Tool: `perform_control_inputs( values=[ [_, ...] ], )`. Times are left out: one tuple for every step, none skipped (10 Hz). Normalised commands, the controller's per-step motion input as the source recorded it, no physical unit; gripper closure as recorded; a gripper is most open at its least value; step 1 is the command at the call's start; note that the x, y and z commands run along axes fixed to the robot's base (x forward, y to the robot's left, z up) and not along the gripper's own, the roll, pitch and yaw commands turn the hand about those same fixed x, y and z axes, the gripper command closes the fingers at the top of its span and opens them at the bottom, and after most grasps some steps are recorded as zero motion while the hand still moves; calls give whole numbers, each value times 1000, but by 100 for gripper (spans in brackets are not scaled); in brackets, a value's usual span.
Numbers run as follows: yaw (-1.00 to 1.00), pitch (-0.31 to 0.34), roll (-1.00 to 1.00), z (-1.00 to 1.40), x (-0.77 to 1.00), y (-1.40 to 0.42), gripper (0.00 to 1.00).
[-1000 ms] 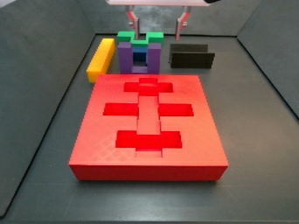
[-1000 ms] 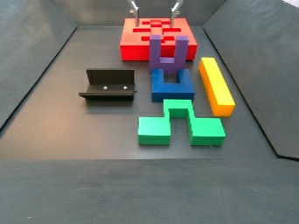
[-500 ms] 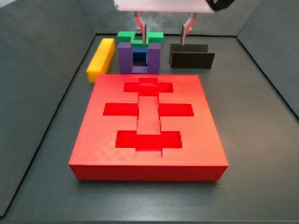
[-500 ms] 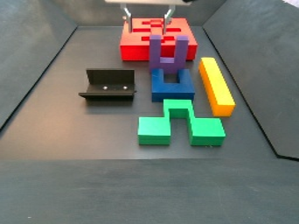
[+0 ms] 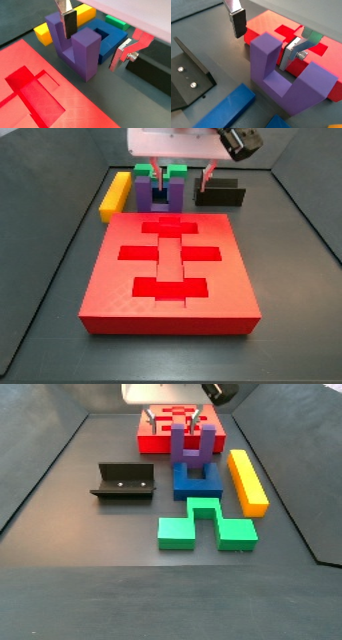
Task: Pick up the purple object. Move up. Move to above the board. Insert the purple object.
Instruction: Pick up the purple object.
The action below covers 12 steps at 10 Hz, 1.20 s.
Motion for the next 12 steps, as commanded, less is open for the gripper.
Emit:
perform_control_inputs(
  values=[
    [0,29,100,-306,17,20,0],
    [-74,81,209,-203,89,0,0],
    [-143,73,131,-106,23,0,0],
    [-100,33,44,0,0,-29,0],
    [0,0,0,0,0,0,0],
    [0,0,0,0,0,0,100],
    [0,0,0,0,0,0,100],
    [0,0,0,0,0,0,100],
    [0,0,0,0,0,0,100],
    [0,0,0,0,0,0,100],
    [0,0,0,0,0,0,100],
    [0,0,0,0,0,0,100]
  ],
)
